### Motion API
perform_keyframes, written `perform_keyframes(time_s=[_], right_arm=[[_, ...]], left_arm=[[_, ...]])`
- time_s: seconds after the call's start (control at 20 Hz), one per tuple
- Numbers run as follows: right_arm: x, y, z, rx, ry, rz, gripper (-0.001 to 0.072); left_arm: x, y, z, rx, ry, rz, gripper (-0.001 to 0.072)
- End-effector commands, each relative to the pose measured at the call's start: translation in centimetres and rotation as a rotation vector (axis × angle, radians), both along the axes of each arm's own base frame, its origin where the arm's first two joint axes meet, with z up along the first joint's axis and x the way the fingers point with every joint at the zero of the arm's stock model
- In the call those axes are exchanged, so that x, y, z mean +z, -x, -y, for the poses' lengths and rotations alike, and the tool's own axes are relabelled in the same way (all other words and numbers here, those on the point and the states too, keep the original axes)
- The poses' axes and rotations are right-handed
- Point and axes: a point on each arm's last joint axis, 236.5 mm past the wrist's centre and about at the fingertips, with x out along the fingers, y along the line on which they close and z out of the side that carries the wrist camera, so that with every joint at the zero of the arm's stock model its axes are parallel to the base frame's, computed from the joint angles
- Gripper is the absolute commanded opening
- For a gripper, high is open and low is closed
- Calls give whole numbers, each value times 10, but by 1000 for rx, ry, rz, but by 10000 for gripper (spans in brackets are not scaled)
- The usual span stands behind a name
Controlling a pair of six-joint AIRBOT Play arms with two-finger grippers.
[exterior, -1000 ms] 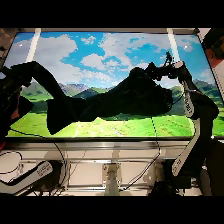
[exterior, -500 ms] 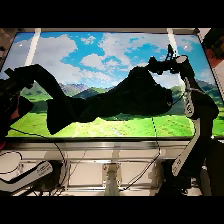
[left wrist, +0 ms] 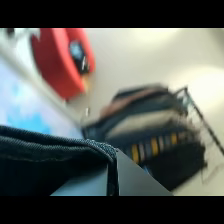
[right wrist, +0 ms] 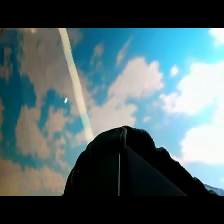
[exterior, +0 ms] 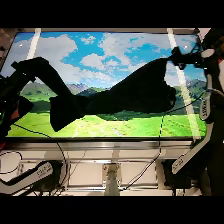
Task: Fold the clothes and pants, and hang the long-sleeved shirts on hangers.
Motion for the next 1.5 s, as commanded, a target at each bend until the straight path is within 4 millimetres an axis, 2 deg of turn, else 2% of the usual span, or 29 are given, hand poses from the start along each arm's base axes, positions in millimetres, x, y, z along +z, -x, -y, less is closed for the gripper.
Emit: perform_keyframes(time_s=[0.0, 0.15, 0.3, 0.45, 0.6, 0.75, 0.85, 0.9, 1.05, 1.2, 1.35, 1.4, 1.45], right_arm=[[27, 36, 81, -136, 87, -44, 25], [33, 74, 135, -202, 145, -107, 25], [27, 105, 166, -238, 160, -179, 25], [26, 119, 184, -268, 153, -199, 26], [26, 120, 188, -276, 164, -194, 26], [29, 116, 193, -305, 163, -178, 26], [29, 117, 200, -352, 159, -184, 26], [29, 116, 202, -374, 147, -181, 25], [28, 104, 195, -456, 61, -178, 26], [36, 72, 190, -656, -114, -110, 27], [39, 38, 181, -733, -279, -23, 35], [40, 28, 178, -727, -306, 13, 200], [42, 23, 179, -694, -279, 46, 352]], left_arm=[[18, -29, -19, 219, 48, 64, 9], [14, -40, -49, 357, 83, 31, 9], [-22, -50, -79, 492, 26, -108, 8], [-49, -52, -92, 564, 0, -217, 8], [-52, -55, -83, 546, -2, -224, 9], [-59, -57, -82, 544, 12, -241, 9], [-68, -61, -93, 575, 114, -272, 9], [-75, -65, -98, 592, 187, -294, 9], [-104, -82, -89, 586, 332, -357, 9], [-116, -125, -88, 575, 467, -339, 9], [-115, -179, -88, 543, 426, -247, 11], [-113, -192, -89, 547, 345, -201, 60], [-108, -204, -91, 560, 260, -154, 208]])
